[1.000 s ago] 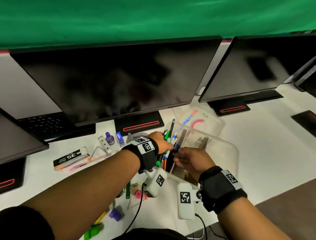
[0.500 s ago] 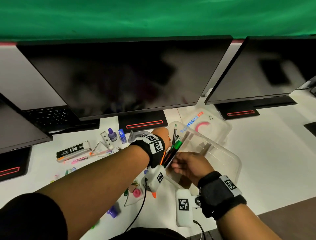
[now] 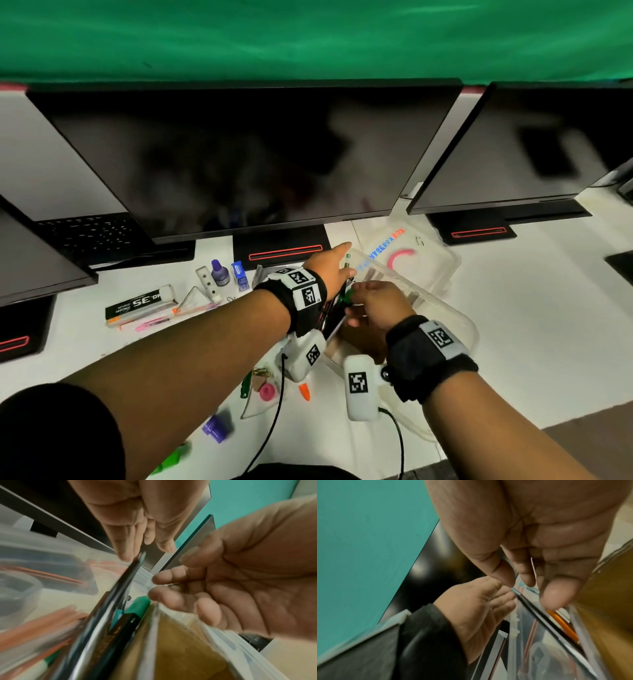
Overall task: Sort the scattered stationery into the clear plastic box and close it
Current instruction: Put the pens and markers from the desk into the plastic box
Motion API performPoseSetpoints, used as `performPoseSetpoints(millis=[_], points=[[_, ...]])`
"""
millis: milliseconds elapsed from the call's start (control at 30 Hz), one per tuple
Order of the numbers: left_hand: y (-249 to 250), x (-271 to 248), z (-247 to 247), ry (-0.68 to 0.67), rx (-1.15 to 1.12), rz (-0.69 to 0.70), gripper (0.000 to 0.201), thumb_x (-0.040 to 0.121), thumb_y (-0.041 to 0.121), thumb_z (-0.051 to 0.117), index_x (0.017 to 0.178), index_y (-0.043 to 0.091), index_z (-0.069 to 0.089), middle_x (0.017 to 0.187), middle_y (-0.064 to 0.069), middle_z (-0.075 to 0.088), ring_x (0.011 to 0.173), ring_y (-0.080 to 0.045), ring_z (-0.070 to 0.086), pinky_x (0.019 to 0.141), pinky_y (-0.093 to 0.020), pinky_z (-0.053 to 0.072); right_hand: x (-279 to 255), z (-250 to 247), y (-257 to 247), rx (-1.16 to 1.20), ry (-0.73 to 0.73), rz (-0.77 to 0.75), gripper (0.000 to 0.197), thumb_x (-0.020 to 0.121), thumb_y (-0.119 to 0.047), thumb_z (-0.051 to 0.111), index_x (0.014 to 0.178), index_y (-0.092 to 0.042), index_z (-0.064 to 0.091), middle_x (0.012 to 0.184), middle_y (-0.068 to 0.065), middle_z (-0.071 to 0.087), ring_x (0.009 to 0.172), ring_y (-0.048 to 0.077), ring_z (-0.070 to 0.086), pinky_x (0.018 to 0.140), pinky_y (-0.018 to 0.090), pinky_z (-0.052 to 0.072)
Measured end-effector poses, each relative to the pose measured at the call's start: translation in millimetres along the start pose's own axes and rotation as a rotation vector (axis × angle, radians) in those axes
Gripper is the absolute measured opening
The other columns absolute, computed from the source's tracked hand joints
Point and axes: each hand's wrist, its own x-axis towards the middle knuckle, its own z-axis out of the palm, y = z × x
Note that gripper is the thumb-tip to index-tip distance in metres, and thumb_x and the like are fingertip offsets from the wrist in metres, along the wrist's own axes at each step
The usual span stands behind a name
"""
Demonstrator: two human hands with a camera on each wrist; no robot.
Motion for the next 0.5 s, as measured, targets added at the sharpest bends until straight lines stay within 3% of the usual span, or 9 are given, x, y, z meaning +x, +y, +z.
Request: performPoseSetpoints(millis=[100, 167, 233, 300, 400, 500], points=[[-15.1, -3.5, -8.6, 0.071, 0.067, 0.014, 0.038, 0.092, 0.015, 0.053, 0.129, 0.025, 0.052, 0.133, -0.004, 0.053, 0.122, -0.022, 0.051, 0.103, -0.029, 0.039, 12.8, -7.7, -8.7, -0.101, 0.056, -0.028, 0.025, 0.083, 0.013, 0.048, 0.073, -0.007, 0.058, 0.072, 0.012, 0.058, 0.061, 0.026, 0.056, 0.069, 0.041, 0.053], [-28.9, -9.2, -17.7, 0.09, 0.117, -0.009, 0.036, 0.088, 0.011, 0.055, 0.121, 0.026, 0.057, 0.128, 0.0, 0.055, 0.117, -0.02, 0.054, 0.097, -0.028, 0.041, 23.0, -6.9, -17.4, -0.222, 0.118, -0.104, 0.022, 0.084, 0.008, 0.048, 0.093, -0.003, 0.065, 0.082, 0.009, 0.062, 0.075, 0.026, 0.06, 0.085, 0.043, 0.053], [-40.8, -16.5, -24.5, 0.037, 0.137, -0.075, 0.039, 0.085, 0.011, 0.059, 0.121, 0.024, 0.056, 0.123, -0.002, 0.06, 0.111, -0.02, 0.058, 0.095, -0.028, 0.046, 31.4, 0.4, -26.7, -0.465, 0.161, -0.198, 0.035, 0.086, 0.001, 0.047, 0.117, -0.005, 0.063, 0.108, 0.012, 0.066, 0.102, 0.028, 0.061, 0.101, 0.038, 0.047], [-50.2, -22.6, -25.9, -0.033, 0.098, -0.148, 0.041, 0.084, 0.01, 0.061, 0.123, 0.019, 0.054, 0.117, -0.007, 0.064, 0.107, -0.025, 0.061, 0.096, -0.033, 0.05, 30.9, 11.4, -33.2, -0.691, 0.145, -0.241, 0.04, 0.089, -0.002, 0.046, 0.126, -0.013, 0.059, 0.129, 0.01, 0.06, 0.119, 0.028, 0.055, 0.103, 0.029, 0.041], [-54.0, -30.5, -26.8, -0.062, 0.074, -0.14, 0.038, 0.085, 0.007, 0.056, 0.122, 0.015, 0.055, 0.118, -0.009, 0.062, 0.112, -0.031, 0.059, 0.098, -0.038, 0.049, 33.7, 23.8, -36.2, -0.833, 0.083, -0.232, 0.049, 0.088, -0.001, 0.044, 0.132, -0.019, 0.053, 0.137, 0.007, 0.054, 0.123, 0.024, 0.052, 0.101, 0.023, 0.039], [-57.2, -34.5, -26.0, -0.015, 0.154, -0.107, 0.034, 0.089, 0.007, 0.049, 0.121, 0.015, 0.058, 0.122, -0.007, 0.06, 0.114, -0.025, 0.056, 0.097, -0.032, 0.045, 35.2, 34.6, -41.5, -0.831, 0.148, -0.178, 0.044, 0.088, -0.001, 0.043, 0.131, -0.008, 0.05, 0.133, 0.013, 0.055, 0.121, 0.029, 0.052, 0.098, 0.027, 0.041]])
